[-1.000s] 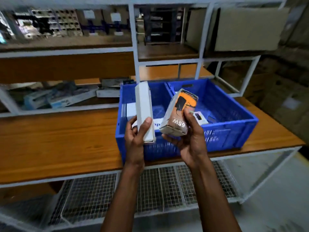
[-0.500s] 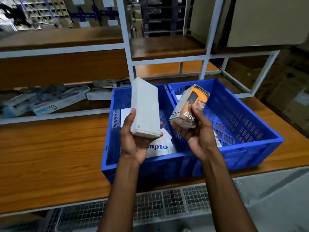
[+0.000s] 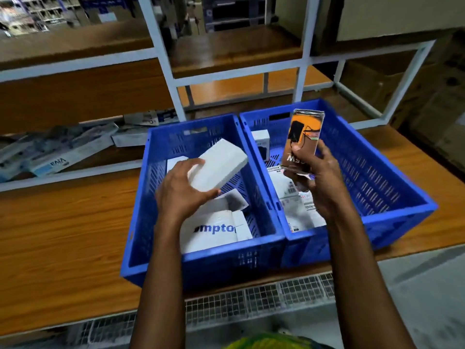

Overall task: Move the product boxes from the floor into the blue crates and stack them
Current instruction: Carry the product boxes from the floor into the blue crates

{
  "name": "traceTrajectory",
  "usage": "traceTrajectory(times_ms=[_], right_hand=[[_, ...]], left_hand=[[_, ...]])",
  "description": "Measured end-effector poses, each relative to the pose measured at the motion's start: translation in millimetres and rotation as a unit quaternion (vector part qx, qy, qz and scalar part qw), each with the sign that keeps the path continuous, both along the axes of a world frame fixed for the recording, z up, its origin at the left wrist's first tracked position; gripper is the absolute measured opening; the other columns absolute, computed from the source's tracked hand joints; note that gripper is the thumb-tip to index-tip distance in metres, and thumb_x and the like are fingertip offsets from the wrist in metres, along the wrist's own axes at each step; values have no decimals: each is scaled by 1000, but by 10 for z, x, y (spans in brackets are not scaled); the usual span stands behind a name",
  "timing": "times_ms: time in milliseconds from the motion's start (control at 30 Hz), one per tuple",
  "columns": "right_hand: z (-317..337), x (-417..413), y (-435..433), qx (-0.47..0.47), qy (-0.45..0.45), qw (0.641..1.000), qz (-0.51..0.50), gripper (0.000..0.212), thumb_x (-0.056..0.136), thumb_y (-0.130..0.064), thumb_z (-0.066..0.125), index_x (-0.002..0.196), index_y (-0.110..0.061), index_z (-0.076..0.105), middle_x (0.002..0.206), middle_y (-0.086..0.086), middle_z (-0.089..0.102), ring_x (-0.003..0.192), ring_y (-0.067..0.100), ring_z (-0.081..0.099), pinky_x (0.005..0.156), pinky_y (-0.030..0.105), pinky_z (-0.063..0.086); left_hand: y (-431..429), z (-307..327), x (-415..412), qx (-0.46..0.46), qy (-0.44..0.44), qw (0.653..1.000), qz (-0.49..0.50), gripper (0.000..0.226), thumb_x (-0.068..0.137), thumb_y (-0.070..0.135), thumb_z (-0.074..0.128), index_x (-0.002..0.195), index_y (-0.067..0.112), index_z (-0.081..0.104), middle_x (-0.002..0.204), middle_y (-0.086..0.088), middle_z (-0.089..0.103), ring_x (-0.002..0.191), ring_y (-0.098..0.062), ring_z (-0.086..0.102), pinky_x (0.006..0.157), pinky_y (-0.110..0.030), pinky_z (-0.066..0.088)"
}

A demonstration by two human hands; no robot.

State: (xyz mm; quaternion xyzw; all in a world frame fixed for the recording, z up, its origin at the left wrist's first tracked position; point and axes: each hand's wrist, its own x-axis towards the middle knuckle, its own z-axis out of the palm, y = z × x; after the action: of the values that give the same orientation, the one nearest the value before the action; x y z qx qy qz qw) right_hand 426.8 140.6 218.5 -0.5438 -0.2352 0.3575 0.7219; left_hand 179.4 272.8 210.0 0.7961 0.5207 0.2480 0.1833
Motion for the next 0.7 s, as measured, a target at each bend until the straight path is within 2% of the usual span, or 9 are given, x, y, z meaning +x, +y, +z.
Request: traceTrajectory(times_ms=[100,200,300,367,433,500,600,633,700], right_hand=[[-88,52,5,-14,7,1000,3,46,92,-22,74,136,-17,60,117,11,74,95,25,73,70,31,59],[-121,75,20,-23,24,999,6,55,90,-23,76,141,-16,56,118,11,74,95,24,73,79,37,62],[-154,101,2,-28,24,999,3,57,90,-22,77,142,-16,55,117,11,75,96,25,74,83,41,62],[-195,138,-33,-37,11,999,-9,60,88,-25,78,142,-16,54,119,11,74,97,27,75,80,40,62],[-223,177,-90,-49,1,998,-24,69,85,-28,82,145,-15,50,121,11,74,99,28,76,77,41,61],[-218,207,-156,-55,-6,998,-38,62,87,-25,80,141,-15,53,115,8,76,95,26,76,81,44,62],[-239,262,-250,-58,-3,996,-67,56,89,-19,77,139,-14,53,102,0,78,82,14,76,75,36,64],[-257,284,-281,-60,-8,995,-77,59,89,-19,77,141,-14,51,103,0,78,81,14,77,72,33,64],[-290,315,-340,-78,-22,992,-99,65,87,-22,79,144,-16,48,111,1,77,88,18,78,76,35,62]], left_hand=[[238,-14,-27,-20,49,998,-23,78,57,42,96,126,45,59,140,14,56,129,-18,49,101,-44,46],[472,-93,-28,-124,103,983,-84,70,61,19,96,120,43,67,144,8,55,132,-20,51,106,-39,46],[566,-193,-20,-268,184,939,-114,64,79,2,79,129,40,67,149,2,50,127,-22,53,99,-30,47],[603,-200,-2,-262,171,942,-122,55,83,-4,72,122,34,73,145,0,55,125,-20,55,94,-26,44],[597,-162,27,-236,148,952,-126,40,84,-3,73,109,27,79,133,-2,66,117,-17,61,92,-28,49],[567,-166,60,-206,133,963,-112,34,85,8,79,115,23,74,130,-5,69,116,-21,64,96,-32,50],[533,-276,106,-214,149,962,-75,67,86,18,79,146,23,50,149,-8,53,131,-30,54,106,-35,42],[526,-292,113,-223,154,960,-65,72,85,18,80,150,21,46,151,-9,50,133,-31,51,106,-35,41],[543,-300,101,-227,145,961,-56,70,80,16,84,144,19,54,145,-10,56,128,-29,55,103,-34,44]])
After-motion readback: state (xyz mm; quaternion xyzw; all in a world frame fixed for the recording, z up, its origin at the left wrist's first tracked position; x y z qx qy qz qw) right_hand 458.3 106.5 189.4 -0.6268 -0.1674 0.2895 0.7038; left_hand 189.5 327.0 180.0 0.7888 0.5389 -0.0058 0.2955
